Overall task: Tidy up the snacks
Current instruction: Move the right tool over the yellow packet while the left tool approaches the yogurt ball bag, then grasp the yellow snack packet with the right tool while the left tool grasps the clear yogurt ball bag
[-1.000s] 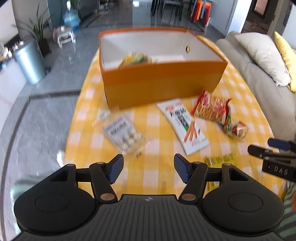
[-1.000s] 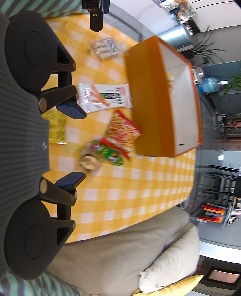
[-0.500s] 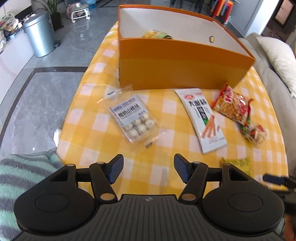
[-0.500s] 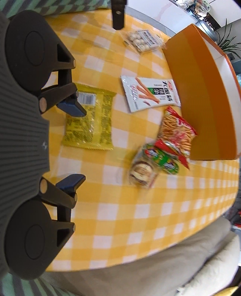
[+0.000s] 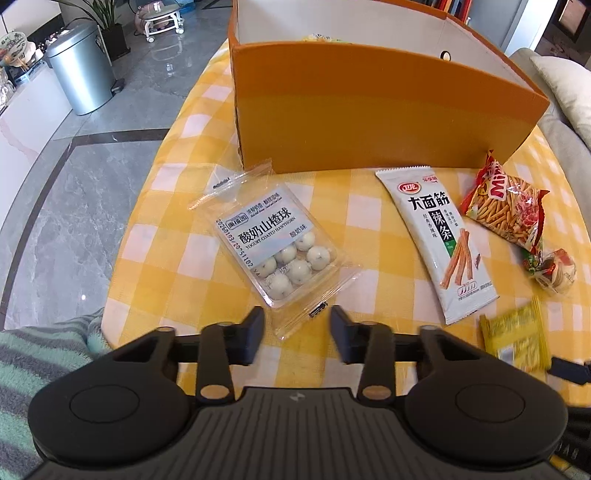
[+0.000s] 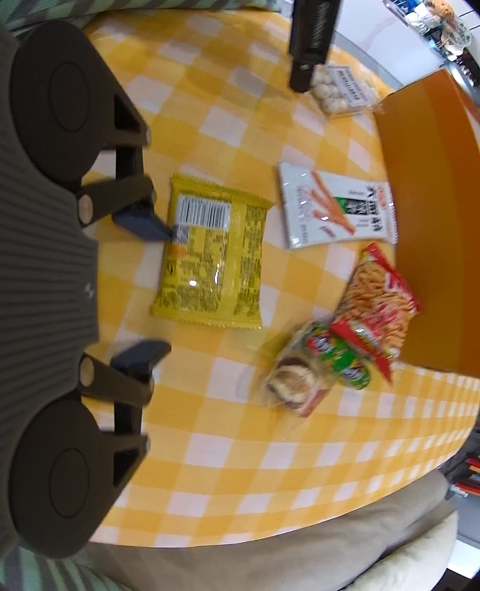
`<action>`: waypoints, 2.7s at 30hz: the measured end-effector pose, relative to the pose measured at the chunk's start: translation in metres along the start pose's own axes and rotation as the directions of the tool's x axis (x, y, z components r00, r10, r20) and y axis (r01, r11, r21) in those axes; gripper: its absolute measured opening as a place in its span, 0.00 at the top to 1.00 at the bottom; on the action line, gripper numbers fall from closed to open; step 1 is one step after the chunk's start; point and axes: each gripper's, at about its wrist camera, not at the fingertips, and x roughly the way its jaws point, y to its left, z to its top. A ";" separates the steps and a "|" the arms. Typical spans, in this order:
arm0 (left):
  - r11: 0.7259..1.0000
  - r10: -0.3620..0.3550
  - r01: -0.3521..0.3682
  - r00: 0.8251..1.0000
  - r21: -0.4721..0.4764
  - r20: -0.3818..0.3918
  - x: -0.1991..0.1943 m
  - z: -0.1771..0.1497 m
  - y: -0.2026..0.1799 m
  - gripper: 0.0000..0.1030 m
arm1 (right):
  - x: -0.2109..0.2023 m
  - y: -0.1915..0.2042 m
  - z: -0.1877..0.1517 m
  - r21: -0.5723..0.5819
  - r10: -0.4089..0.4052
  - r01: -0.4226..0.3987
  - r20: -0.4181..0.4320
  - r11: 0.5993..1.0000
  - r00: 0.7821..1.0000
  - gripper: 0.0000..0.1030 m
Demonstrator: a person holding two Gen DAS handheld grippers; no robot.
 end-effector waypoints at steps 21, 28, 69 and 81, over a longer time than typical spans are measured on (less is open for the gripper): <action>0.991 -0.122 0.125 0.990 0.037 -0.064 -0.003 -0.010 -0.012 0.96 | 0.005 -0.039 0.030 0.476 0.151 -0.148 0.032 0.867 0.988 0.58; 0.980 -0.131 0.154 0.977 0.128 -0.168 -0.007 -0.018 -0.025 0.96 | 0.016 -0.024 0.048 0.473 0.077 -0.083 0.031 0.877 0.997 0.51; 1.000 0.021 -0.022 0.999 -0.020 -0.040 0.013 0.014 -0.042 0.23 | 0.011 0.003 0.040 0.191 0.004 -0.015 0.062 0.981 0.998 0.48; 0.996 -0.039 0.032 0.996 -0.085 -0.079 0.010 0.001 -0.038 0.17 | 0.009 -0.003 0.037 0.217 0.040 -0.055 0.073 0.975 0.997 0.40</action>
